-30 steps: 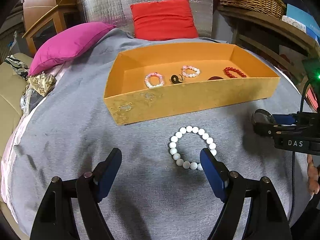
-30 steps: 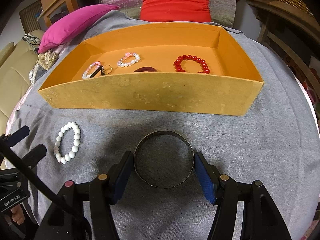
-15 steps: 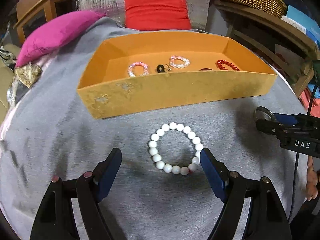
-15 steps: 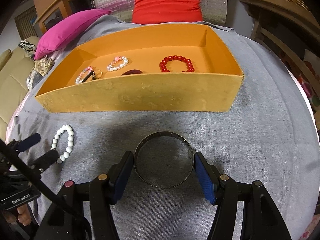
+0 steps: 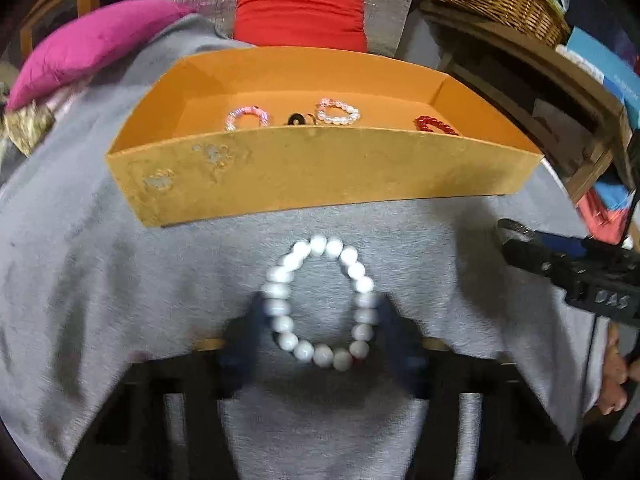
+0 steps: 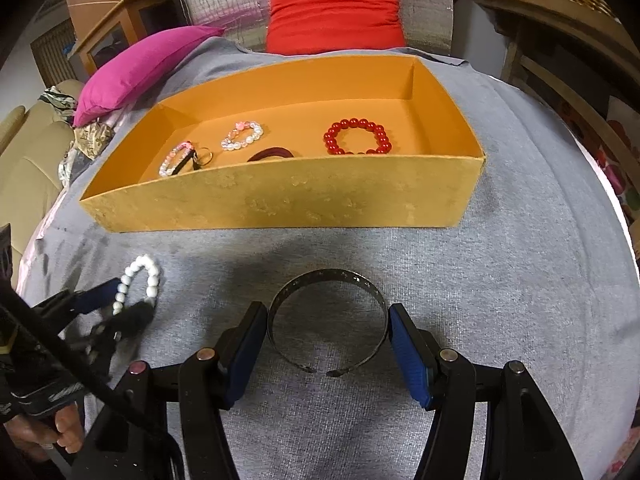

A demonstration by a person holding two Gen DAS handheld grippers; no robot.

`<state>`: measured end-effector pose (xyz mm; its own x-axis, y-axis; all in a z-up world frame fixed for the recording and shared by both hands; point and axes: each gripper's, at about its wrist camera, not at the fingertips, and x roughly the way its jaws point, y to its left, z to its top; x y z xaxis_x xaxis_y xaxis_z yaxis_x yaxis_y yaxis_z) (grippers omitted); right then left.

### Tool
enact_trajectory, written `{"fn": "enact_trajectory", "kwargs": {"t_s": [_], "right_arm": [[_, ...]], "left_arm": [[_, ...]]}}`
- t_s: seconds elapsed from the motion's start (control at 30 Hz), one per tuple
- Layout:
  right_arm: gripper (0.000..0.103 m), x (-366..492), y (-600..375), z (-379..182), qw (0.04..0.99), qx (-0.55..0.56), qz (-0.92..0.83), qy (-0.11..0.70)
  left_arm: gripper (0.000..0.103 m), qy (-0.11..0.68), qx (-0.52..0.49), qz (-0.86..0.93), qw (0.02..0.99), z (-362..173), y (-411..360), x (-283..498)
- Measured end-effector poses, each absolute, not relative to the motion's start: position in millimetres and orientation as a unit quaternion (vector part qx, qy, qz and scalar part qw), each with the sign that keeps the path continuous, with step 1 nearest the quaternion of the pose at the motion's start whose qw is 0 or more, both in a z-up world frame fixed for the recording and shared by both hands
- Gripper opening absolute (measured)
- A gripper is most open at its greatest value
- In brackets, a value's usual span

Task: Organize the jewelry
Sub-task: 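Close the left tool on the white bead bracelet while the right grips the silver bangle, then carry both pieces over the orange box and open both tools to release them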

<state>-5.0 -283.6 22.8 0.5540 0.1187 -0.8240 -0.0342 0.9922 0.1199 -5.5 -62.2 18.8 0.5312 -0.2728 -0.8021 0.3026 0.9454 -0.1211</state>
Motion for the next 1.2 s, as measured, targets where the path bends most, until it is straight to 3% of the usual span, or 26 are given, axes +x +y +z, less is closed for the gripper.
{"fn": "enact_trajectory", "kwargs": {"t_s": [0.07, 0.17, 0.2, 0.6, 0.83, 1.2], "right_arm": [[0.065, -5, -282, 25, 0.882, 0.046, 0.047, 0.467], [0.065, -6, -278, 29, 0.884, 0.046, 0.051, 0.463], [0.065, -7, -276, 32, 0.885, 0.047, 0.054, 0.460], [0.065, -20, -270, 79, 0.904, 0.147, 0.144, 0.375], [0.065, 24, -264, 109, 0.919, 0.176, 0.131, 0.326], [0.065, 188, -266, 69, 0.862, 0.170, 0.042, 0.476]], "left_arm": [[0.018, 0.454, 0.016, -0.174, 0.874, 20, -60, -6], [0.018, 0.449, 0.012, -0.181, 0.875, 24, -58, -8], [0.009, 0.444, 0.010, -0.182, 0.878, 26, -57, -9], [0.010, 0.350, -0.005, -0.203, 0.914, 94, -34, -29], [0.010, 0.331, -0.014, -0.189, 0.924, 128, -36, 22], [0.010, 0.452, 0.031, -0.192, 0.871, 100, -76, 182]]}}
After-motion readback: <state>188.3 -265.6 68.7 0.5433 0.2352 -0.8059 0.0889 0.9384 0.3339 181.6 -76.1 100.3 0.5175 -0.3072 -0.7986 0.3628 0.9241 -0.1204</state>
